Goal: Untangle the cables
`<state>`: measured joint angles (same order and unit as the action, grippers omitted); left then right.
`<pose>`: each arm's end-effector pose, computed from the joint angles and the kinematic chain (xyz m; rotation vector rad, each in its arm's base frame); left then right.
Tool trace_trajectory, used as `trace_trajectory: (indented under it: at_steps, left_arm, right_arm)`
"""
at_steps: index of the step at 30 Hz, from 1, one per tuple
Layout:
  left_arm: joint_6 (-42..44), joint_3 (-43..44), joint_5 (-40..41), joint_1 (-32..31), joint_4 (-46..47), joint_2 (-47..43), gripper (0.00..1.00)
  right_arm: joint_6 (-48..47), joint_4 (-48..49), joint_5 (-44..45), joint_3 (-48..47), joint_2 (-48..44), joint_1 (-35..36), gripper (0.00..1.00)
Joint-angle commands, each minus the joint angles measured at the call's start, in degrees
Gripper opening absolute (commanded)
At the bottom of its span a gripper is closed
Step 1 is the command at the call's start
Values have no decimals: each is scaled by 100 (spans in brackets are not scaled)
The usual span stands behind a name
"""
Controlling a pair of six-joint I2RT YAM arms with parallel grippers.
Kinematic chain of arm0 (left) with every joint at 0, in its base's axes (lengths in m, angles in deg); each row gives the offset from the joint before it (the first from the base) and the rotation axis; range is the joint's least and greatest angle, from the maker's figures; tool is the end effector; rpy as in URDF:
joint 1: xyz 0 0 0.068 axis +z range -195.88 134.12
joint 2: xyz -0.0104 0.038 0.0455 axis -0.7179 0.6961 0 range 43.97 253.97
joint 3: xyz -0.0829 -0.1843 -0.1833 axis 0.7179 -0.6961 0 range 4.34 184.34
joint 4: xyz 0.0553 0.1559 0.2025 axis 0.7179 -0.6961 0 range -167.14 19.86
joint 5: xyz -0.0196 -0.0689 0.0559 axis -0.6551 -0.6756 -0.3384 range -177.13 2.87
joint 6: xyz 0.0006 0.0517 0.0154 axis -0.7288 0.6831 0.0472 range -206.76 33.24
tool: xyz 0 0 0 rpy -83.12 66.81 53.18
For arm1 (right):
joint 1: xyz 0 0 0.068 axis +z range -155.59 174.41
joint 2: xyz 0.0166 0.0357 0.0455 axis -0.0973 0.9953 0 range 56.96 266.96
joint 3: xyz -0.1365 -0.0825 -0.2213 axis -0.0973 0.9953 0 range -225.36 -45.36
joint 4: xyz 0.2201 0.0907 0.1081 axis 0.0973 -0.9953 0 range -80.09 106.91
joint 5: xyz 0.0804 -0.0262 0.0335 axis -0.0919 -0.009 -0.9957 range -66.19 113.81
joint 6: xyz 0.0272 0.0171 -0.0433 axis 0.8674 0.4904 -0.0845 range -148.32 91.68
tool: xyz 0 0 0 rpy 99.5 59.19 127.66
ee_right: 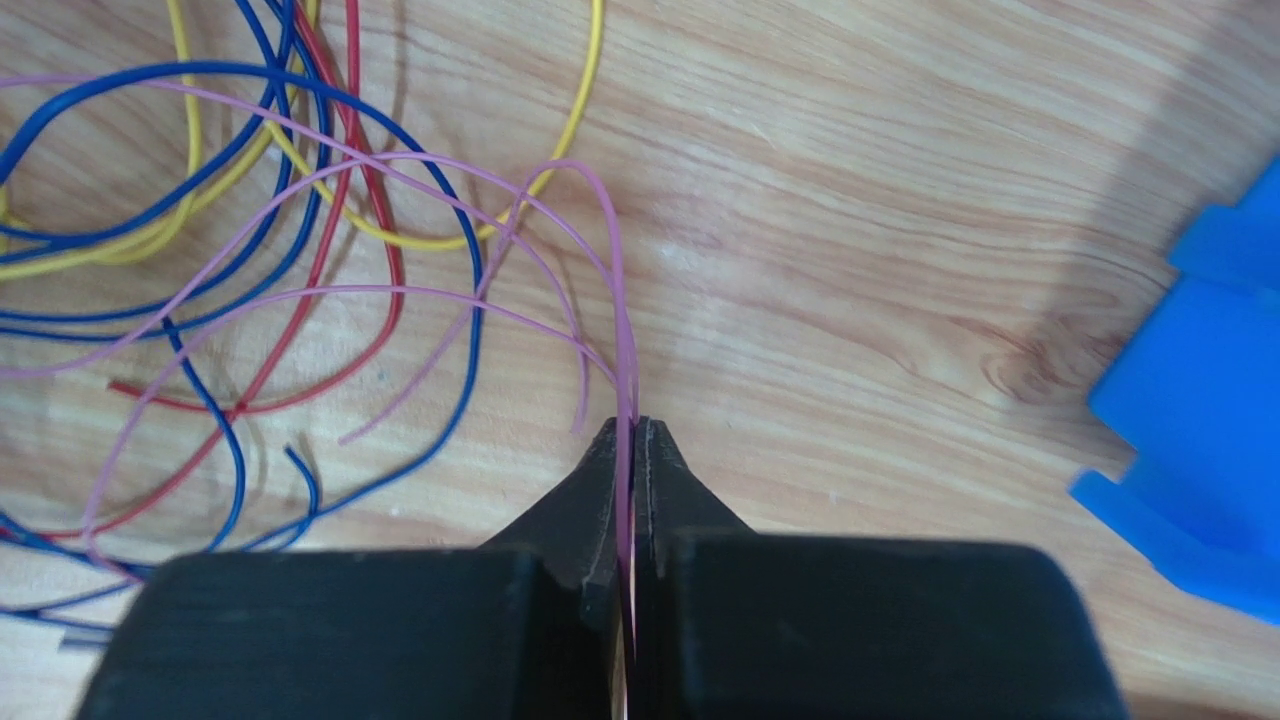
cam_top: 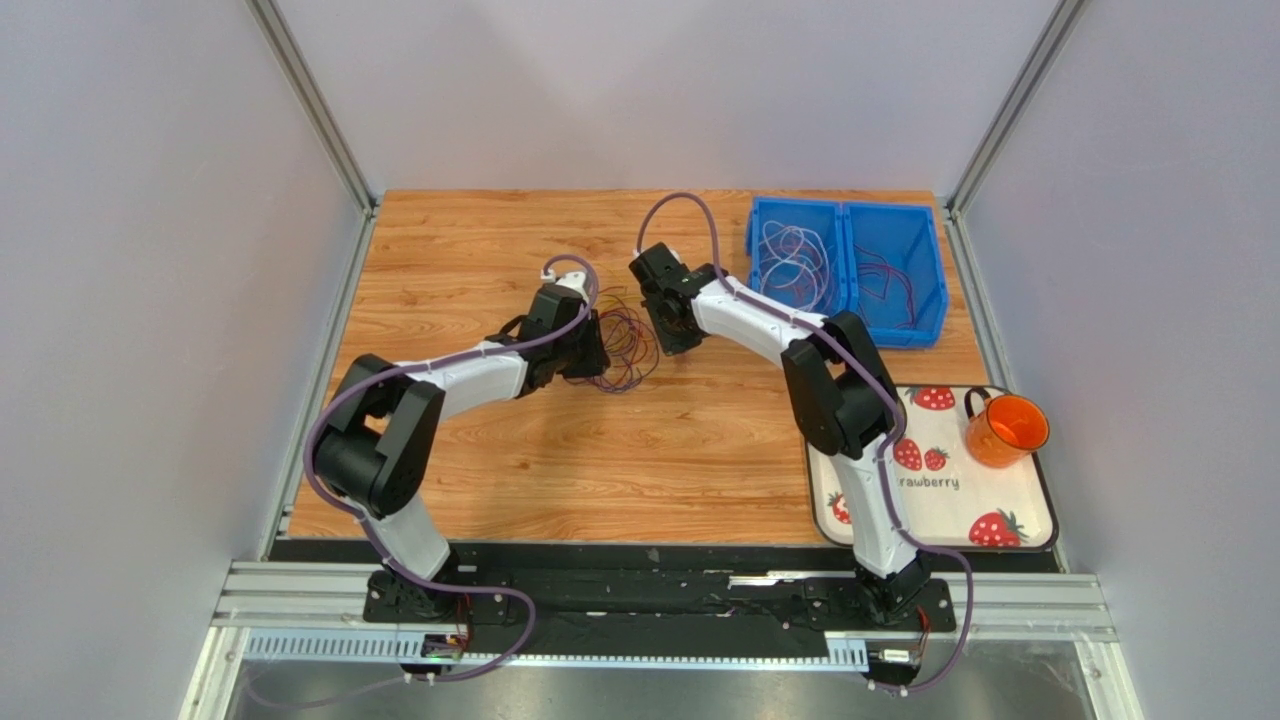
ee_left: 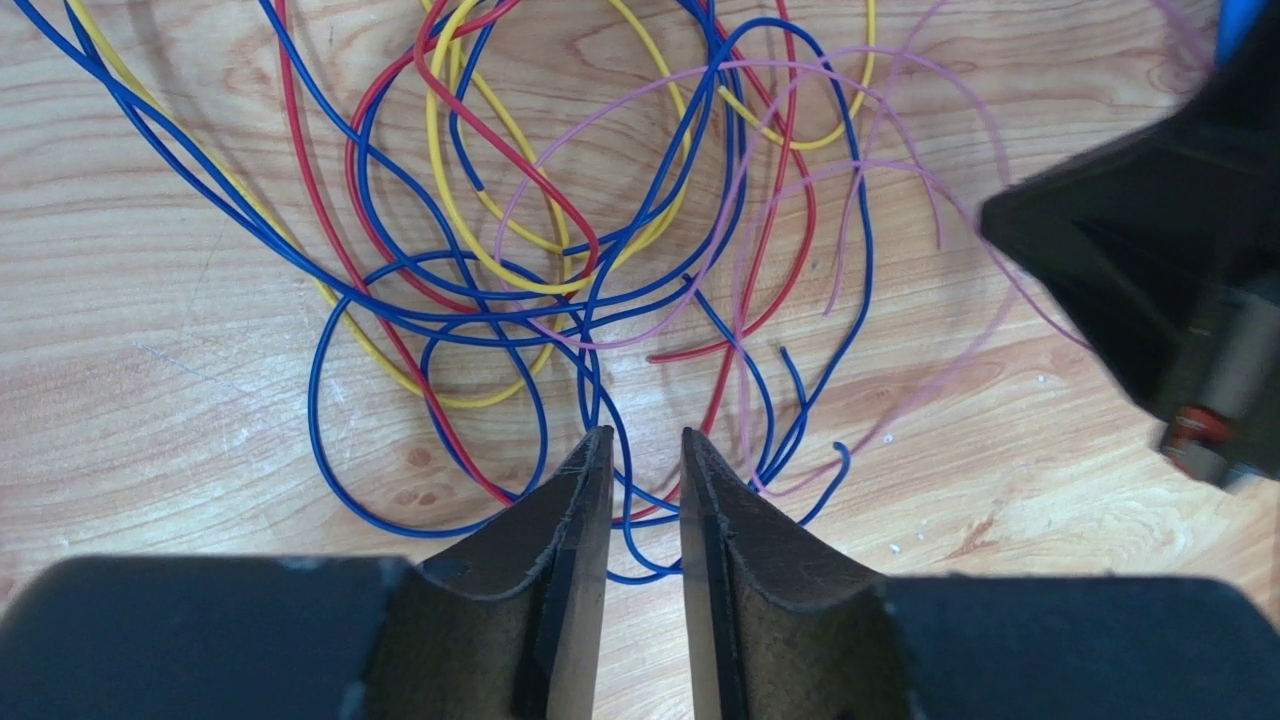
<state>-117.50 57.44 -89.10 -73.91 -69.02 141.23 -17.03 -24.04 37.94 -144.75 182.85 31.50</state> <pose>0.3093 -0.1660 0.1730 -0.0386 2.3874 -0.5448 0.3741 0.2719 0.1716 -0.5341 2.6296 -0.0841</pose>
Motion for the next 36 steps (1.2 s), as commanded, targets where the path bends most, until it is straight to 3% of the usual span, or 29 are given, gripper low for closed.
trace_trajectory:
  at_steps: [1, 14, 27, 36]
  left_arm:
    - [-28, 271, 66, 17, 72, 109, 31]
    - [-125, 648, 189, -27, -24, 496, 25]
    - [-116, 737, 417, -62, -95, 549, 24]
    - [-160, 166, 444, -71, 397, 75, 25]
  right_arm:
    - [-136, -334, 169, -343, -853, 27, 0]
    - [-452, -888, 977, -1038, -2532, 27, 0]
    - [-584, -1056, 1531, -2330, -3448, 36, 0]
    - [-944, -502, 2339, -2102, -3729, -78, 0]
